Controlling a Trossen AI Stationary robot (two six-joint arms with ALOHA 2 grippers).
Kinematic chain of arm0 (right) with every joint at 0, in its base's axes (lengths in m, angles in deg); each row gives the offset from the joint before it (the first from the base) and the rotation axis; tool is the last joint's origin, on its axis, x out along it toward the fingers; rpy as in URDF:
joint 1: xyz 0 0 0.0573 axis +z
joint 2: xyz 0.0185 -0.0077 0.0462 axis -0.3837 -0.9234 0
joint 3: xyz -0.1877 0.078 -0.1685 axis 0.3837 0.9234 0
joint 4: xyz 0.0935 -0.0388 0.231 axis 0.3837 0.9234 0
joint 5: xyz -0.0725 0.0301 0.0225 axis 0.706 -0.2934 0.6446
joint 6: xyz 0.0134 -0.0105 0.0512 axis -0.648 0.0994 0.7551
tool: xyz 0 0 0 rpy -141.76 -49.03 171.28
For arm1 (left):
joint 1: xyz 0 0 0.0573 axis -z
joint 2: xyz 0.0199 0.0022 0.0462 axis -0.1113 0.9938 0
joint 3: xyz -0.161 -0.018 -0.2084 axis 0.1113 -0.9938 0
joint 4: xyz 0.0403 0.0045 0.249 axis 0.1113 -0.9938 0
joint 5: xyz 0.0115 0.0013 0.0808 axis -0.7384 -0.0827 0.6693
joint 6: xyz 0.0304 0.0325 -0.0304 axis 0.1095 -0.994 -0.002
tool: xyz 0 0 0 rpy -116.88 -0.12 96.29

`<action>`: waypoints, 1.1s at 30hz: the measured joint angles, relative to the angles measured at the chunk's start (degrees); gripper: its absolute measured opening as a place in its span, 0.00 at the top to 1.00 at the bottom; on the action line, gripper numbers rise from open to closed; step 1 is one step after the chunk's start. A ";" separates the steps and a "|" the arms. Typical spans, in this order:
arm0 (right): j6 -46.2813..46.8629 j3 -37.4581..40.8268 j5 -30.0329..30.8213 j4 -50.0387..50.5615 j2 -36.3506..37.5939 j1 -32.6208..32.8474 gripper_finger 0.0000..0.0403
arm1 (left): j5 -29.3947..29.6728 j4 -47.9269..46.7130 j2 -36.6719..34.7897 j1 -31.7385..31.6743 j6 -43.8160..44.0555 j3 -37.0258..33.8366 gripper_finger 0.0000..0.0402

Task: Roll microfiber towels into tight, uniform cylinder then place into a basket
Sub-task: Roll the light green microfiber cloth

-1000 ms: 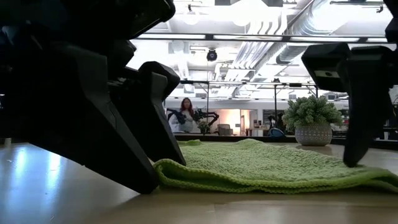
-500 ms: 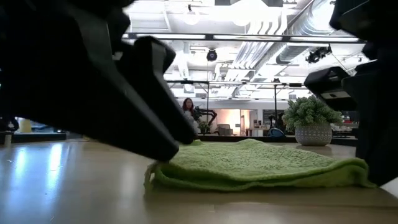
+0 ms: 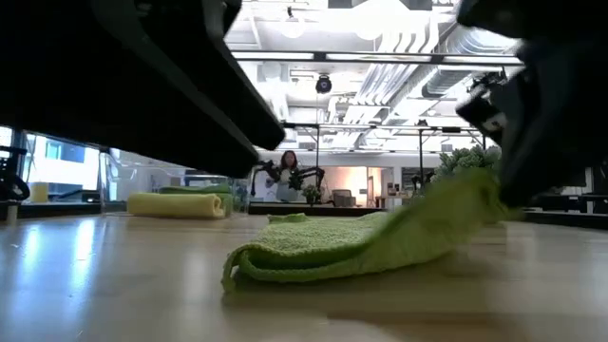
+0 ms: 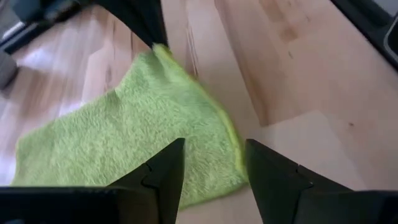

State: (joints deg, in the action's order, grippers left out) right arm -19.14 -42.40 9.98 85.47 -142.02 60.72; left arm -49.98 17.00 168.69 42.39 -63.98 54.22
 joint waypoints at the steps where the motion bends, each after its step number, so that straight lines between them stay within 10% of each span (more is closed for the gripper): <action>1: -0.08 0.00 0.25 -0.15 0.53 -0.01 1.00 | 0.04 -0.97 0.00 0.20 1.27 0.32 0.61; 12: 15.64 20.44 -0.46 -40.55 2.62 -0.09 1.00 | 0.79 -6.44 -0.04 1.63 13.99 0.90 0.61; 19: 38.15 24.31 -0.51 -40.29 2.51 -1.97 1.00 | 0.84 -5.54 -0.09 -1.30 14.90 0.90 0.61; 27: 40.88 24.24 -0.55 -40.24 2.55 -3.86 1.00 | -6.68 -2.40 -0.11 -5.90 12.45 0.90 0.61; 33: 42.40 24.15 -0.55 -39.79 2.62 -5.17 1.00 | 0.49 -2.04 -0.11 -6.21 7.91 0.90 0.61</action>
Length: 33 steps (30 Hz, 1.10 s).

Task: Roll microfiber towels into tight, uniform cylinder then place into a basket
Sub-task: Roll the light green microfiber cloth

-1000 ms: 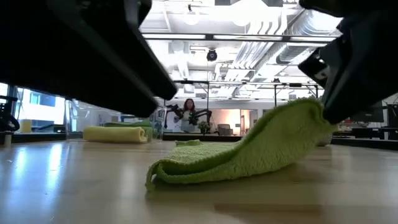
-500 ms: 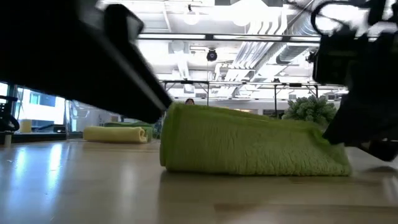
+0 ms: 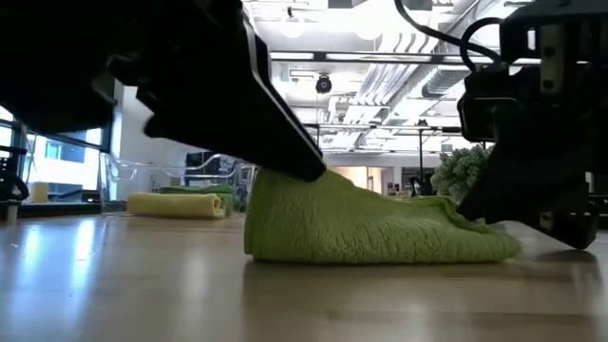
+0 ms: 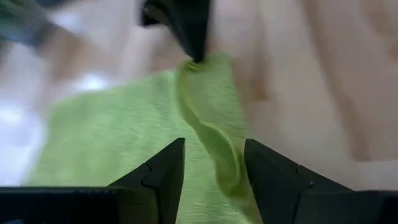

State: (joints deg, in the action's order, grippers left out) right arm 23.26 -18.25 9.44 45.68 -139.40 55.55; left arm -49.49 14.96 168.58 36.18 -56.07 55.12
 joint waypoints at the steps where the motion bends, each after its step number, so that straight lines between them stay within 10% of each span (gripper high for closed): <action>1: 0.04 0.00 -0.03 0.12 0.00 -0.04 1.00 | 2.93 0.07 0.00 0.30 -0.99 0.00 0.61; 5: 0.00 -0.02 -0.62 0.45 0.00 -0.04 1.00 | 8.91 4.06 -0.26 1.13 -4.53 -0.02 0.61; 14: 0.11 -0.04 -0.92 0.58 0.00 -0.01 1.00 | -13.43 8.09 3.82 -2.98 3.00 0.00 0.61; 33: 1.21 -0.02 -4.06 1.37 -0.02 0.01 1.00 | -12.59 -0.21 4.66 -5.72 13.55 0.18 0.61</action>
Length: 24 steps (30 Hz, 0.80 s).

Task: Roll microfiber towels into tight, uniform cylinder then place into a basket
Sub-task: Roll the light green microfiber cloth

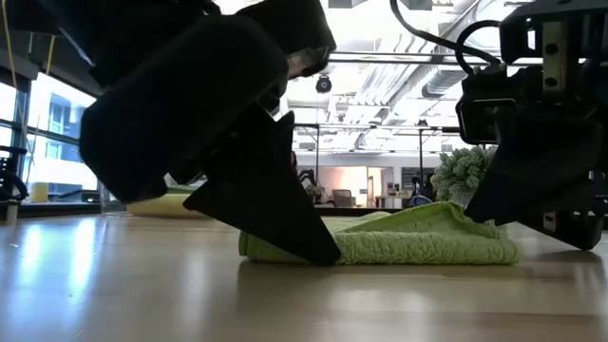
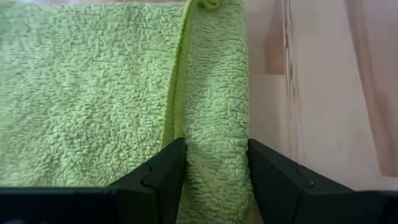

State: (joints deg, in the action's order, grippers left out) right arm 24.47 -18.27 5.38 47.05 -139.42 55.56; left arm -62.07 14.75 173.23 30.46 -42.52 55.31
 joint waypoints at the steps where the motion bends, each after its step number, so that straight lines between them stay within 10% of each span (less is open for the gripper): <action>1: -0.36 0.00 -0.44 -0.03 0.00 0.00 1.00 | -1.16 -0.07 0.13 -0.19 0.01 0.03 0.61; 14: -10.90 0.26 -22.03 2.59 7.48 -0.08 0.70 | -3.81 0.10 0.57 -0.50 -1.04 -0.07 0.61; 24: -51.90 0.20 9.80 -5.45 5.72 5.33 0.69 | -3.07 1.80 0.70 -0.54 -1.08 -0.19 0.61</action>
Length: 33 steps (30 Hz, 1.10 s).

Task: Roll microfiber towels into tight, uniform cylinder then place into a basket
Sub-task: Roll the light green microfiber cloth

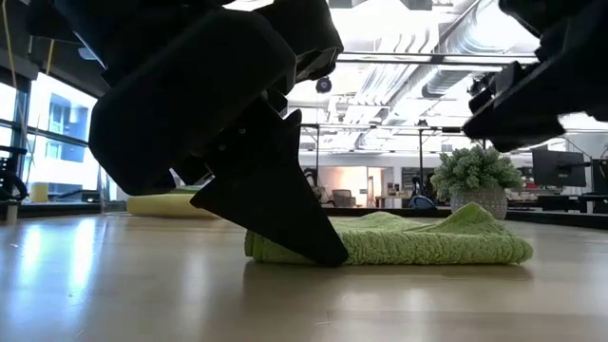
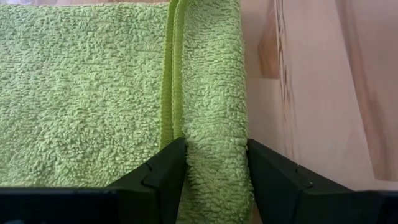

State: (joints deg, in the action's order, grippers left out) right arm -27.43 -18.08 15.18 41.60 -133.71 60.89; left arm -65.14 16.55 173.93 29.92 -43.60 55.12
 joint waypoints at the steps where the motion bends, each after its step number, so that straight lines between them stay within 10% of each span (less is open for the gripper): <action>1: -0.48 0.00 0.60 -0.15 -0.72 0.00 0.69 | 0.00 0.01 0.00 0.00 0.00 0.01 0.61; 24: -7.90 -0.11 -2.48 -0.36 -10.94 -2.38 0.55 | -0.21 -0.17 -0.02 -0.24 0.22 0.01 0.61; 33: 5.82 -0.42 -2.13 0.08 -12.62 -2.35 0.56 | -0.70 -2.36 -2.85 0.12 0.47 -0.28 0.61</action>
State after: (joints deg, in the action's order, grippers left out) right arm -21.61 -18.49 13.04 41.68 -146.33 58.54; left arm -65.84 14.19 171.08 30.04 -43.13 54.84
